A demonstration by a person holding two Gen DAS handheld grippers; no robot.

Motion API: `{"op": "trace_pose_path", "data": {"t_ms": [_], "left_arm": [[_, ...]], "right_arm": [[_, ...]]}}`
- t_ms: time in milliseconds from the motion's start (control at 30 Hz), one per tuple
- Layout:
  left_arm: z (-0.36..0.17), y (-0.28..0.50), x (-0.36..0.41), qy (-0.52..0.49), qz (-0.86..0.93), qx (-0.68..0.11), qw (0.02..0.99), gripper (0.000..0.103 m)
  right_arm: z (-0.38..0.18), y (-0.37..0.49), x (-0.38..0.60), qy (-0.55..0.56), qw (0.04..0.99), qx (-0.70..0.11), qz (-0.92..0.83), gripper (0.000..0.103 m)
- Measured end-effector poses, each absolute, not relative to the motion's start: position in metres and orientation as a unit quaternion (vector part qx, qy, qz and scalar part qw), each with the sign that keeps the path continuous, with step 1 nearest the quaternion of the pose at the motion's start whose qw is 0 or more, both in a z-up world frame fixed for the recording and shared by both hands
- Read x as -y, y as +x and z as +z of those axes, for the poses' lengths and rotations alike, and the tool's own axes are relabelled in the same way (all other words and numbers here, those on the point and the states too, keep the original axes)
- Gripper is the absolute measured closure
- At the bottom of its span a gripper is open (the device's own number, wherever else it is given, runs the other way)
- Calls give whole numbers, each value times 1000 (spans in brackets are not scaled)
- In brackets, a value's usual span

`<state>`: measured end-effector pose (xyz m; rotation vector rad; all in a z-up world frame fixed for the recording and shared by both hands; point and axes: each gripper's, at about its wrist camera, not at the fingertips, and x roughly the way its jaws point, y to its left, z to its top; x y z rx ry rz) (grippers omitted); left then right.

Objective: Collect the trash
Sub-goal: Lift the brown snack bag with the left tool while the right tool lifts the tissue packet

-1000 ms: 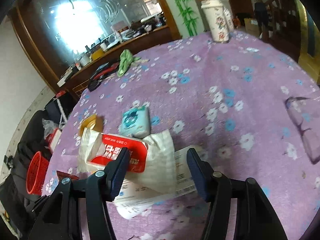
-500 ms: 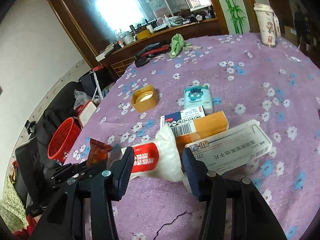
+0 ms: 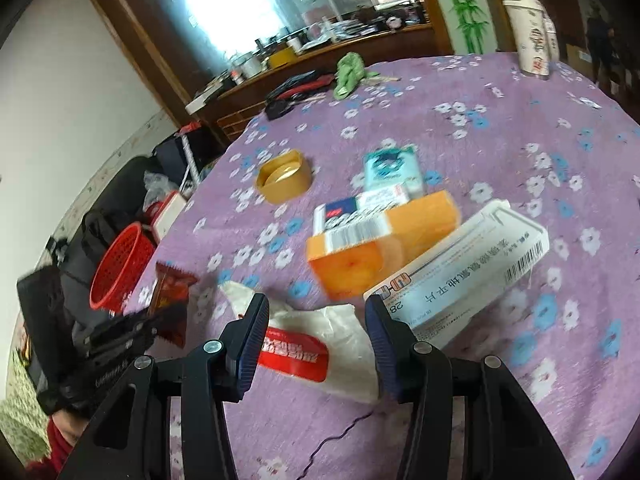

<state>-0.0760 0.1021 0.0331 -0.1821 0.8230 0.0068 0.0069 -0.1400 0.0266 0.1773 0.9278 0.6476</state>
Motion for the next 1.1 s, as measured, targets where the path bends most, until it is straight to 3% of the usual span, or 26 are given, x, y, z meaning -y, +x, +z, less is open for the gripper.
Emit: {"op": "trace_pose_path", "data": {"t_ms": [100, 367, 433, 467, 500, 700, 733, 900, 1100], "left_arm": [[34, -77, -104, -91, 4, -398, 913, 76], [36, -77, -107, -93, 4, -395, 914, 76], [37, -78, -107, -93, 3, -394, 914, 76], [37, -78, -107, -93, 3, -394, 915, 76], [37, -78, -108, -93, 5, -394, 914, 76], [39, -83, -112, -96, 8, -392, 915, 76], [39, -84, -112, -97, 9, -391, 915, 76], [38, -84, -111, -95, 8, -391, 916, 76], [38, -83, -105, -89, 12, -382, 920, 76]], "right_arm": [[22, -8, 128, 78, 816, -459, 342, 48], [42, -33, 112, -41, 843, -404, 354, 48], [42, -34, 103, -81, 838, -392, 370, 42], [41, -35, 97, -104, 834, -391, 376, 32], [38, -37, 88, -142, 832, -382, 376, 28], [12, -37, 59, -283, 815, -360, 355, 28], [7, -32, 57, -286, 811, -369, 351, 29], [0, -17, 68, -228, 826, -398, 327, 53], [11, -19, 87, -129, 861, -401, 286, 58]]}}
